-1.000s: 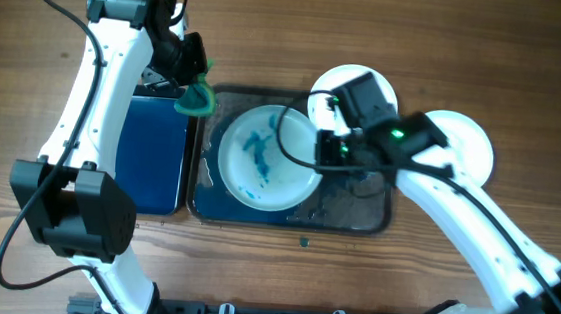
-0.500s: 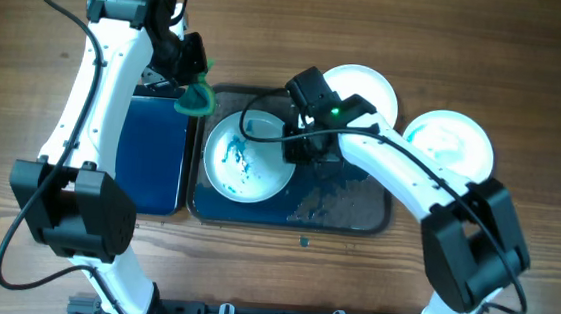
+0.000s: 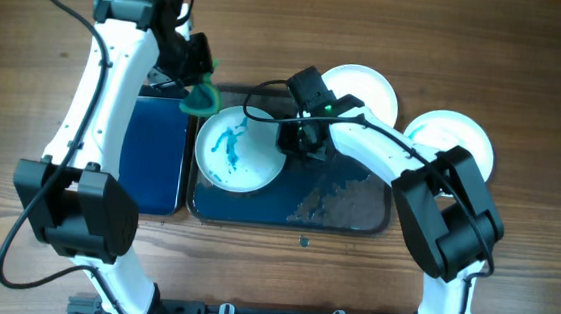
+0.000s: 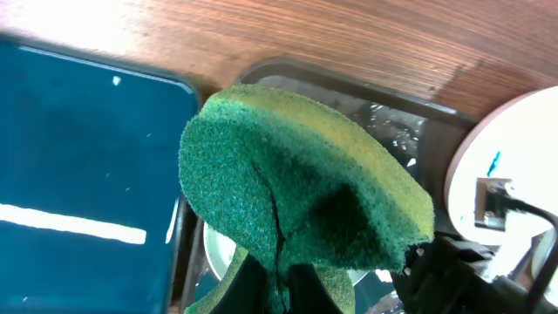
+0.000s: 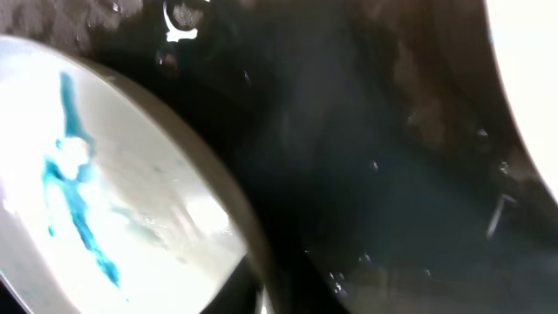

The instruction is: Clean dirty plates on tray and stack at the side

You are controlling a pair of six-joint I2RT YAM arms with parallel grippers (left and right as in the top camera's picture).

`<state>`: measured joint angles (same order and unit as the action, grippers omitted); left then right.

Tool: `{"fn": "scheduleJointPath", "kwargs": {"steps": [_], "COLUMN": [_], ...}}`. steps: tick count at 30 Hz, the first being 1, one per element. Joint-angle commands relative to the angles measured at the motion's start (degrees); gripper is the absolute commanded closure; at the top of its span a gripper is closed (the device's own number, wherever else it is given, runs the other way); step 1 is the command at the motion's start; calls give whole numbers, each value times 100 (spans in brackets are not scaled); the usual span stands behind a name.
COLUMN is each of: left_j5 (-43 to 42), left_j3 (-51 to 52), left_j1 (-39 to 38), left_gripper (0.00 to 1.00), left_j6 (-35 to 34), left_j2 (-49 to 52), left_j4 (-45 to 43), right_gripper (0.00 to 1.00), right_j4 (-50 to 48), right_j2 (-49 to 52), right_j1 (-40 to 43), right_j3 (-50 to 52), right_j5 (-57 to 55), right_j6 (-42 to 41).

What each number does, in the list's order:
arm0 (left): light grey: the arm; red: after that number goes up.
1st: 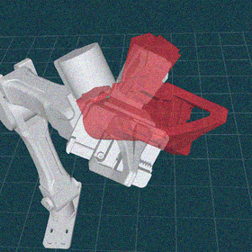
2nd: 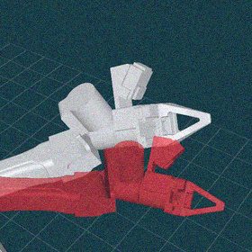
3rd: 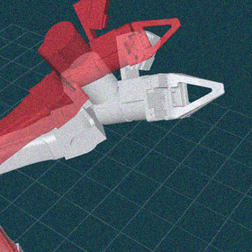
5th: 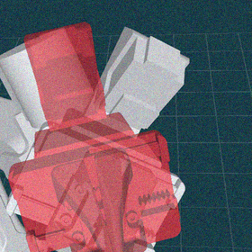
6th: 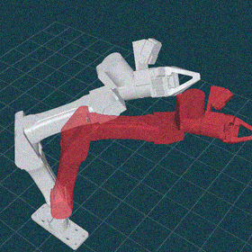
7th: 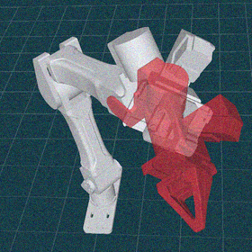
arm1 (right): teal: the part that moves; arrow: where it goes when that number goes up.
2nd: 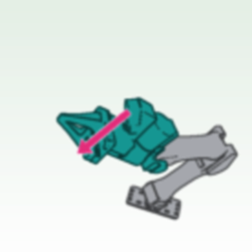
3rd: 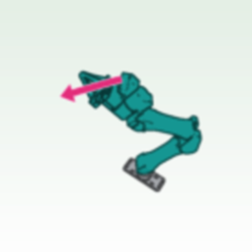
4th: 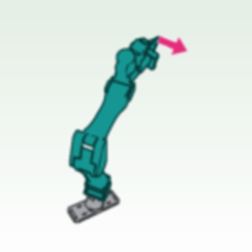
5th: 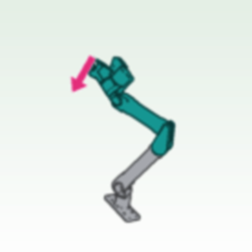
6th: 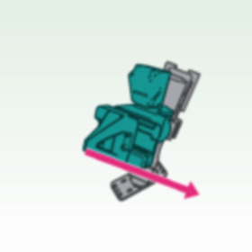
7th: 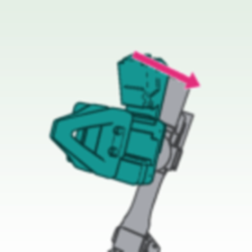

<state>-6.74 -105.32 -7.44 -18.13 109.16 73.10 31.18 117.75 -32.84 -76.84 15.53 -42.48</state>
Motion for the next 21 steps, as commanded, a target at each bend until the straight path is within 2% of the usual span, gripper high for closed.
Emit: {"fn": "scheduleJointPath", "kwargs": {"steps": [1, 5, 7, 11, 13, 16, 18, 21], "left_j5": [17, -96, -90, -94, -94, -103, -402, -1967], "left_j3": [387, 1215, 1683, 2883, 3209, 3230, 3230, 3228], "left_j1": [-87, -140, -256, -444, -457, -457, -509, -706], "left_gripper": [96, 96, 96, 96, 96, 96, 96, 96], "left_j6": [-337, -616, -614, -452, -326, -157, 61, 1226], "left_j2": [46, 48, 48, 81, 212, 560, 640, 634], "left_j4": [-236, -761, -1290, -2946, -3477, -3473, -3355, -3187], "right_gripper": [96, 96, 96, 96, 96, 96, 96, 96], "right_j4": [-96, -90, -90, -52, -52, -50, -52, -55], "right_j2": [195, 195, 195, 195, 195, 195, 195, 195], "right_j1": [79, 83, 83, 83, 83, 83, 83, 83], "right_j3": [-111, -111, -111, -111, -111, -111, -111, -111], "right_j5": [251, 282, 363, 382, 382, 409, 426, 426], "right_j6": [-175, -271, -267, -247, -247, -247, -245, -247]}}
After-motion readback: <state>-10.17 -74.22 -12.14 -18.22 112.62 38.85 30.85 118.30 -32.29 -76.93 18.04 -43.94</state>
